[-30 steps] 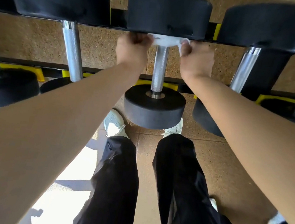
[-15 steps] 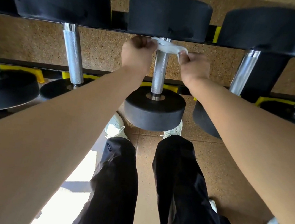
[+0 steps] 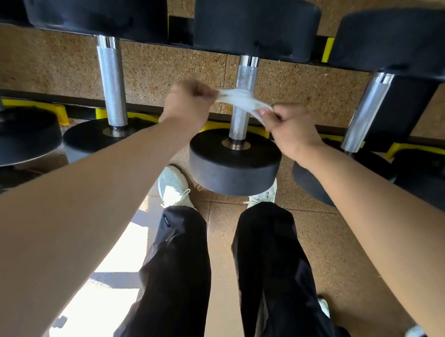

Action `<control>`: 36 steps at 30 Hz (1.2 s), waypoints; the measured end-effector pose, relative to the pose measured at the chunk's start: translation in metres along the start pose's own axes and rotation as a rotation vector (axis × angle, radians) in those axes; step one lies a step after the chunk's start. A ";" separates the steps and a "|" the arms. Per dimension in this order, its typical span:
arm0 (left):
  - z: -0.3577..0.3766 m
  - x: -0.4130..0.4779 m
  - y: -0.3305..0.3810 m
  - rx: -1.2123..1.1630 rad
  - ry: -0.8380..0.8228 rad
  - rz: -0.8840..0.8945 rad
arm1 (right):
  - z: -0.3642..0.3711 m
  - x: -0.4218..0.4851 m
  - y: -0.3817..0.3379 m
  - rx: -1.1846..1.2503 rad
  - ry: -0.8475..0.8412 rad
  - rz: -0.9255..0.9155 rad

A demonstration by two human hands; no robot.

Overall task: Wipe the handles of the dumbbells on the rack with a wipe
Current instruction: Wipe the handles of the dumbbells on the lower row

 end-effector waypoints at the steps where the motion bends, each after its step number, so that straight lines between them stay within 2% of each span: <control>1: -0.003 0.000 -0.012 0.001 0.021 -0.052 | 0.005 -0.005 -0.007 -0.011 -0.047 -0.047; 3: -0.001 0.000 -0.025 0.066 -0.017 -0.096 | 0.012 -0.012 -0.006 -0.062 -0.126 -0.088; 7: 0.017 -0.013 -0.010 0.356 -0.240 0.056 | 0.002 -0.007 0.027 -0.227 -0.113 0.032; 9: 0.006 -0.017 -0.010 0.544 -0.182 0.061 | 0.008 -0.005 0.017 -0.349 -0.150 -0.002; 11: -0.010 -0.017 -0.014 0.732 -0.067 0.039 | 0.023 -0.008 0.001 -0.378 -0.256 -0.086; 13: -0.015 -0.018 -0.013 0.796 -0.040 0.049 | 0.027 -0.013 -0.002 -0.360 -0.316 -0.112; 17: 0.013 -0.026 -0.005 0.602 -0.339 0.195 | 0.001 -0.014 0.026 -0.396 -0.248 0.055; 20: 0.010 -0.024 0.000 0.418 -0.305 0.237 | -0.028 -0.014 0.039 -0.332 -0.096 0.157; 25: 0.002 -0.007 -0.012 0.039 -0.213 0.076 | -0.060 -0.017 0.043 -0.334 0.088 0.187; 28: 0.010 0.001 -0.005 -0.128 -0.234 0.025 | -0.058 -0.015 0.032 -0.342 0.162 0.166; 32: 0.022 0.012 0.002 -0.160 -0.307 -0.010 | -0.042 -0.004 0.004 -0.189 0.161 0.056; 36: 0.029 0.018 0.018 0.000 -0.370 0.104 | -0.017 0.013 -0.011 0.124 0.055 0.067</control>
Point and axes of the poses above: each hand's wrist, its own x-axis towards the middle knuckle, its own z-axis out of the palm, y = z × x, the point moved 8 cm from there along x, towards the middle knuckle, and after that the axes turned 6 degrees about -y, right-handed, at the moved point
